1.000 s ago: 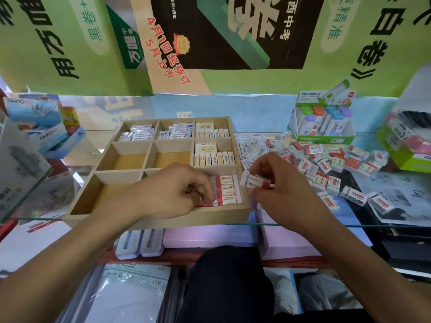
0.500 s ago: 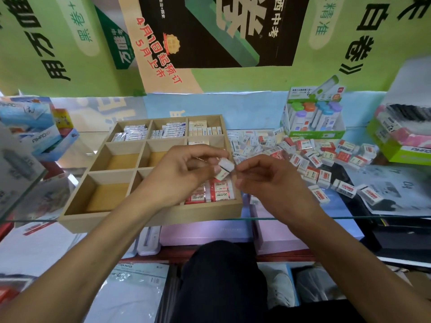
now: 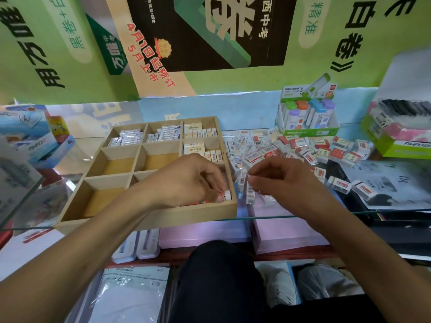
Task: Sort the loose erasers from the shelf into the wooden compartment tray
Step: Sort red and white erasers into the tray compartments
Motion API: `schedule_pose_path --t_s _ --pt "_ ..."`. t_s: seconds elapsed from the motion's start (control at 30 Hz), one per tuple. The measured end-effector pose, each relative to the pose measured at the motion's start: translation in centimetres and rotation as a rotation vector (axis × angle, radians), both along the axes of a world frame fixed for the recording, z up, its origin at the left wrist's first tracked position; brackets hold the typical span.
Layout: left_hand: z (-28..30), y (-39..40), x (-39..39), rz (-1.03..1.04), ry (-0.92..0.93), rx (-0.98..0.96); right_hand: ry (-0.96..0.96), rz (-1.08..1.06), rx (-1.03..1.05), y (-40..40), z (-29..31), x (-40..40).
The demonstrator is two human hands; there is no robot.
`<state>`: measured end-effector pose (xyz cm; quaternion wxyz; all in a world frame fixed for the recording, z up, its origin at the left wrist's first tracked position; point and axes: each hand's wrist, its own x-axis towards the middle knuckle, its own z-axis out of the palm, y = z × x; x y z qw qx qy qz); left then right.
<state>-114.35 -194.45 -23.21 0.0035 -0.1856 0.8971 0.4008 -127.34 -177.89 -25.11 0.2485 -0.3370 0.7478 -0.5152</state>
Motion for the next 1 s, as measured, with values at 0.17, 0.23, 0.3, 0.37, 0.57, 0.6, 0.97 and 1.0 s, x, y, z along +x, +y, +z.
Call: schedule_pose_path --t_s 0.17,0.23,0.3,0.37,0.57,0.6,0.97,1.0 --pt "1.1 -1.2 -0.8 -0.081 -0.133 0.104 0.086 0.086 0.046 -0.1 -0.7 -0.1" --pt "1.1 -1.4 -1.3 -0.102 -0.184 0.090 0.119 0.106 0.076 -0.1 -0.9 -0.1" --pt "0.9 -1.4 -1.9 -0.103 -0.235 0.074 0.143 0.117 0.086 -0.1 -1.1 -0.2" --pt "0.5 -1.1 -2.4 -0.108 -0.279 0.049 0.163 0.123 0.087 -0.1 -1.2 -0.2" --pt "0.3 -1.9 -2.0 -0.098 -0.305 -0.046 0.192 0.139 0.091 0.3 -1.5 -0.5" --pt "0.3 -1.9 -1.6 -0.080 -0.249 -0.035 0.197 0.141 0.088 0.4 -1.5 -0.6" --pt "-1.7 4.7 -5.8 -0.050 0.266 0.099 0.343 -0.007 0.124 4.6 -0.1 -3.9" --pt "-1.9 5.2 -6.9 -0.046 0.270 0.075 0.370 -0.034 0.151 5.3 -0.2 -4.5"
